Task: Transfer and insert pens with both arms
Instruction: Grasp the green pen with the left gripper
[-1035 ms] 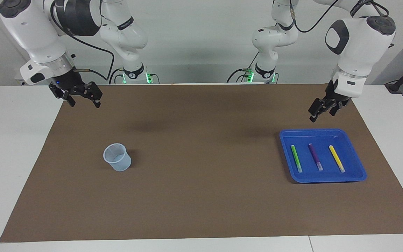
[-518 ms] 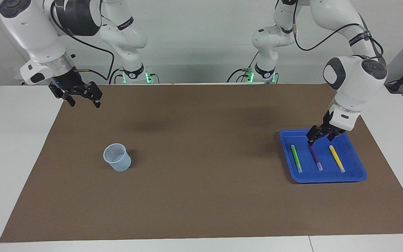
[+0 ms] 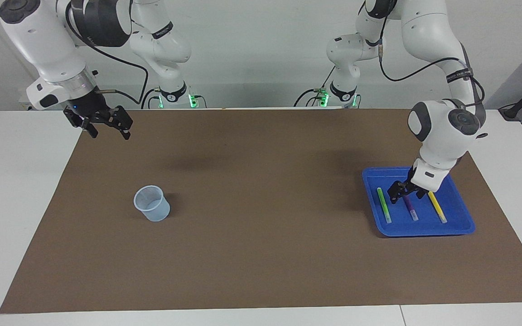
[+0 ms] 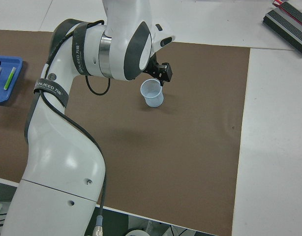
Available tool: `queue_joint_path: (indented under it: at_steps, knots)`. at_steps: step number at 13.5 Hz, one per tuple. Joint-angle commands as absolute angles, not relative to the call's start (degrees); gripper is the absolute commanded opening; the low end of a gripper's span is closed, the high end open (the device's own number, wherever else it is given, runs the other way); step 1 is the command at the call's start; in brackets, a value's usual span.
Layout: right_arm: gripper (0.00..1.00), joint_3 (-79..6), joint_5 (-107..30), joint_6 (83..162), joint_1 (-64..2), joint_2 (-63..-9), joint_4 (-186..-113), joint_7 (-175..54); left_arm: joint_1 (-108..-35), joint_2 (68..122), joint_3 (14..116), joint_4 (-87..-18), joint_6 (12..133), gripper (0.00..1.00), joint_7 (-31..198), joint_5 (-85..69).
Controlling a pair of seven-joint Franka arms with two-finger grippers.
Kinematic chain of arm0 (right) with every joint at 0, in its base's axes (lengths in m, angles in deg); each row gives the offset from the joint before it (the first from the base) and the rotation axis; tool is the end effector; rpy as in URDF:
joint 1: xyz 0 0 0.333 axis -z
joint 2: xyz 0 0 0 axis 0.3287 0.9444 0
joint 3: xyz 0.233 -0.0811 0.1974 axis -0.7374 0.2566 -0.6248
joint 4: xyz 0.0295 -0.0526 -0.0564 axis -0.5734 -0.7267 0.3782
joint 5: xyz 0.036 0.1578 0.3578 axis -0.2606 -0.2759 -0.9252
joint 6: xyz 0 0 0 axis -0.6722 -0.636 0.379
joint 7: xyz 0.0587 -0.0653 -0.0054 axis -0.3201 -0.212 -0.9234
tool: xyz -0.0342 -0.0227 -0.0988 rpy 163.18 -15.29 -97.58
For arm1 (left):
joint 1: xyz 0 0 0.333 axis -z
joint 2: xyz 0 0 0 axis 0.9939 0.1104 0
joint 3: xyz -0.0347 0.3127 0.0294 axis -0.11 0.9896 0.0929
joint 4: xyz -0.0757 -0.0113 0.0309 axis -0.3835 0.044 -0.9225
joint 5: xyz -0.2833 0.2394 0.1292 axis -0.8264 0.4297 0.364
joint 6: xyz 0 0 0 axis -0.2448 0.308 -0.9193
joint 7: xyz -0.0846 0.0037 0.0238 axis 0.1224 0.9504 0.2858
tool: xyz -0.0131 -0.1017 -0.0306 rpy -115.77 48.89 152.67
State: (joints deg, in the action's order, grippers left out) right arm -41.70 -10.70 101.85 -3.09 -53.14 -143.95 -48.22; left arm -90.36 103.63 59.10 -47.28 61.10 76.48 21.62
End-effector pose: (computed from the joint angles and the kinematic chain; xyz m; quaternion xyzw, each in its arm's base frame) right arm 0.5516 -0.0258 0.5829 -0.9973 0.0700 -0.0023 0.0226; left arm 0.6430 -0.0139 0.3673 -0.9986 -0.0365 -0.0372 0.0041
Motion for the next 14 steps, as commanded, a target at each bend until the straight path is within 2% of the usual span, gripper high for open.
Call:
queue_joint_path:
  at_steps: [1,9,12,14]
  knots:
    - [1.0,-42.0,-11.7,102.4,-2.7,-54.8,-145.7,-47.3,-89.1,105.0,59.5,-47.8,63.0,1.0,75.7,22.9]
    - [1.0,-42.0,-11.7,102.3,-2.7,-54.8,-145.8,-47.2,-89.4,105.0,59.5,-52.5,67.4,0.99,75.3,22.9]
    - [1.0,-42.0,-11.7,102.0,-2.7,-54.9,-146.0,-47.2,-89.5,105.1,59.5,-52.9,67.6,0.92,75.3,22.7]
    - [1.0,-42.0,-11.7,102.0,-2.6,-55.3,-146.5,-47.2,-89.4,105.1,59.5,-53.7,69.3,0.91,75.3,22.7]
